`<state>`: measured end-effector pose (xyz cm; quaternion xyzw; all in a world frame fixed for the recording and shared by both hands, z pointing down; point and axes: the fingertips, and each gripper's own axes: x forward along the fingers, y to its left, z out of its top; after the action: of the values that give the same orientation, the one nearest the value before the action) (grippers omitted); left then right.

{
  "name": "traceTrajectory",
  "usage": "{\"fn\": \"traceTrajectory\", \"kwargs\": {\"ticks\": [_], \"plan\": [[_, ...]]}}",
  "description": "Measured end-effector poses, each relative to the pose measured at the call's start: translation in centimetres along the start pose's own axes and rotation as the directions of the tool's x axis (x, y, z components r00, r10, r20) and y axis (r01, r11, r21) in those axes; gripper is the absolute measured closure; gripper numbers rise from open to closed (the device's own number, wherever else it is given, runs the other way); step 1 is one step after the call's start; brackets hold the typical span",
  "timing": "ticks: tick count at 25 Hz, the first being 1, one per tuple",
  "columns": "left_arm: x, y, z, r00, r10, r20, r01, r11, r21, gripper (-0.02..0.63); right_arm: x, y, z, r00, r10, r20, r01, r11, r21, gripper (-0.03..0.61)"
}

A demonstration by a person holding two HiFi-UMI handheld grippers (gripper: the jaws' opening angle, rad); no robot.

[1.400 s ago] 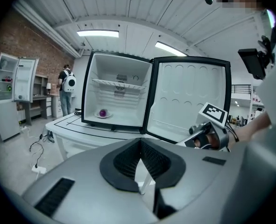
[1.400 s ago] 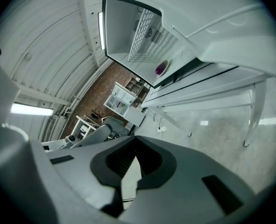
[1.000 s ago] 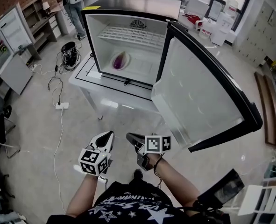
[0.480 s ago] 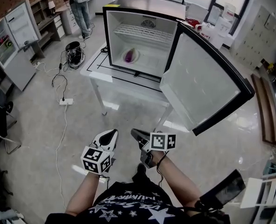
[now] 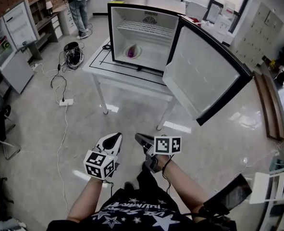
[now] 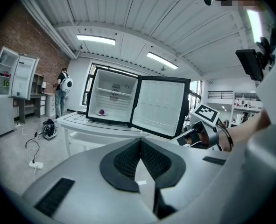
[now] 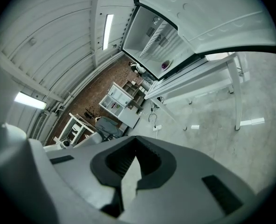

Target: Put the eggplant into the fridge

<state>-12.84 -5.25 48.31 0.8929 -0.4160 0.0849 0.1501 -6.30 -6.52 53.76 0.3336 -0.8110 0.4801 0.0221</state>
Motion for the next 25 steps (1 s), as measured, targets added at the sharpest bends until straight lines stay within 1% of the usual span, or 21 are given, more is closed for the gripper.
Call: {"fn": "traceTrajectory", "kwargs": {"ticks": [3,6,8,11,14,17,21,25], "plan": [[-1.2,-0.2,-0.7,1.000,-0.005,-0.007,0.005,1.000,0.007,0.604,-0.3,0.8,-1.0,1.000,-0.003,0.005,0.003,1.000,0.003,0.572],[-2.0,-0.1,-1.4,1.000,-0.001,-0.010,0.001,1.000,-0.022,0.604,-0.6,1.5,-2.7,1.000,0.004,-0.013,-0.003,1.000,0.018,0.572],[-2.1,-0.5,-1.8,1.000,-0.005,-0.012,0.005,1.000,-0.025,0.604,-1.0,1.3,-3.3,1.000,-0.005,-0.028,0.005,1.000,0.018,0.572],[-1.8,-1.2,-2.0,1.000,-0.010,-0.016,0.010,1.000,-0.016,0.604,-1.6,0.7,-3.1,1.000,-0.015,-0.027,0.016,1.000,0.015,0.572],[-1.3,-1.8,-1.7,1.000,-0.001,-0.009,0.001,1.000,-0.016,0.604,-2.0,0.4,-2.5,1.000,-0.007,-0.027,0.007,1.000,0.003,0.572],[-0.7,-2.3,-1.3,1.000,0.020,0.000,-0.020,1.000,-0.010,0.604,-2.3,0.2,-2.1,0.999,0.012,-0.042,-0.012,1.000,-0.007,0.572],[0.5,-3.4,-1.6,0.998,0.061,-0.003,-0.061,0.998,-0.032,0.604,-3.7,-0.9,-2.3,0.996,0.045,-0.078,-0.043,0.999,0.027,0.572],[1.6,-5.4,-1.8,0.996,0.090,-0.003,-0.090,0.995,-0.039,0.604,-5.9,-3.2,-2.1,0.994,0.027,-0.104,-0.026,1.000,0.009,0.572]]}}
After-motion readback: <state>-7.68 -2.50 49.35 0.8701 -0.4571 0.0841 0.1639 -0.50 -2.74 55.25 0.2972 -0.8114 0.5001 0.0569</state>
